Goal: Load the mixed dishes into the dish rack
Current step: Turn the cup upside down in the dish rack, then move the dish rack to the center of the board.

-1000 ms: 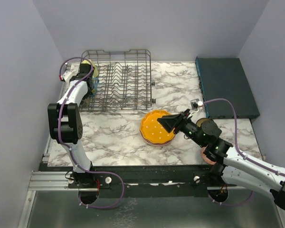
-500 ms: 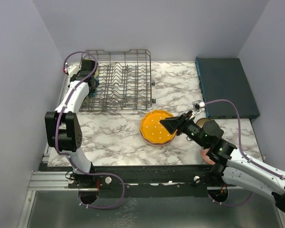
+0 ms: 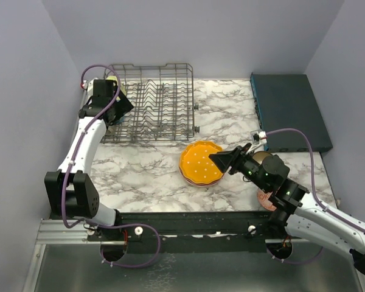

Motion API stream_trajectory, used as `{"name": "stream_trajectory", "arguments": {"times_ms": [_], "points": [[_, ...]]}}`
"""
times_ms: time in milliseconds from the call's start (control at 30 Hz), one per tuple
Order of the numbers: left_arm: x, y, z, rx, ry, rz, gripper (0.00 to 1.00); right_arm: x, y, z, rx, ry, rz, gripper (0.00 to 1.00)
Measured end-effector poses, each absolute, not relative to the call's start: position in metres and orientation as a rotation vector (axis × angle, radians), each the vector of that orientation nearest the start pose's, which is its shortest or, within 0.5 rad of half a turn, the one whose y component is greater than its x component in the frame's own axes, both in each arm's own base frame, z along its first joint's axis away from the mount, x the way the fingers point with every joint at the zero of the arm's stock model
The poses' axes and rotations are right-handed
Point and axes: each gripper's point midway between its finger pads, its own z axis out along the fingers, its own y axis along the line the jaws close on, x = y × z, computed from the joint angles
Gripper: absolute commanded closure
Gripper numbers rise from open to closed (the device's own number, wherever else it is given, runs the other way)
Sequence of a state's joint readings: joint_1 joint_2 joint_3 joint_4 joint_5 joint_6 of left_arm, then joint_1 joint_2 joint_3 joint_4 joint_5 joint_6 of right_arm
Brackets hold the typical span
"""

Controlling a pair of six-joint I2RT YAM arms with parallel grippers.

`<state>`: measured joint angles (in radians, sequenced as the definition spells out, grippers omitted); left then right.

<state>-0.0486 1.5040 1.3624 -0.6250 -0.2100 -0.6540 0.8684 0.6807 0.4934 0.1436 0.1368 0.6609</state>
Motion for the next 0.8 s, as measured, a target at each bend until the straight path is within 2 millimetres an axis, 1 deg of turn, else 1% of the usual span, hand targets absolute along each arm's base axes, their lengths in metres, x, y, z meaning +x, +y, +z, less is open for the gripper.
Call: {"name": "stream_trajectory", "arguments": {"times_ms": [100,233,333,400,533,700,733,800], "points": [[0.405,-0.018,0.215,-0.721,2.170,-0.186,0.01,0.203,0.239,0.247,-0.060,1.735,1.032,0.45],[0.403,-0.030,0.230,-0.642,2.149,-0.267,0.01,0.205,0.233,0.245,-0.047,1.748,1.000,0.45],[0.399,-0.038,0.235,-0.589,2.147,-0.322,0.01,0.207,0.230,0.243,-0.043,1.769,0.965,0.44],[0.395,-0.043,0.234,-0.551,2.158,-0.347,0.01,0.208,0.228,0.242,-0.048,1.784,0.940,0.42],[0.386,-0.051,0.223,-0.491,2.199,-0.382,0.01,0.212,0.227,0.239,-0.060,1.814,0.886,0.41],[0.376,-0.061,0.214,-0.414,2.239,-0.431,0.01,0.217,0.222,0.229,-0.090,1.882,0.789,0.40],[0.372,-0.062,0.214,-0.400,2.241,-0.437,0.01,0.217,0.222,0.229,-0.090,1.882,0.789,0.40],[0.368,-0.063,0.215,-0.382,2.239,-0.442,0.01,0.219,0.219,0.223,-0.090,1.920,0.738,0.39]]}}
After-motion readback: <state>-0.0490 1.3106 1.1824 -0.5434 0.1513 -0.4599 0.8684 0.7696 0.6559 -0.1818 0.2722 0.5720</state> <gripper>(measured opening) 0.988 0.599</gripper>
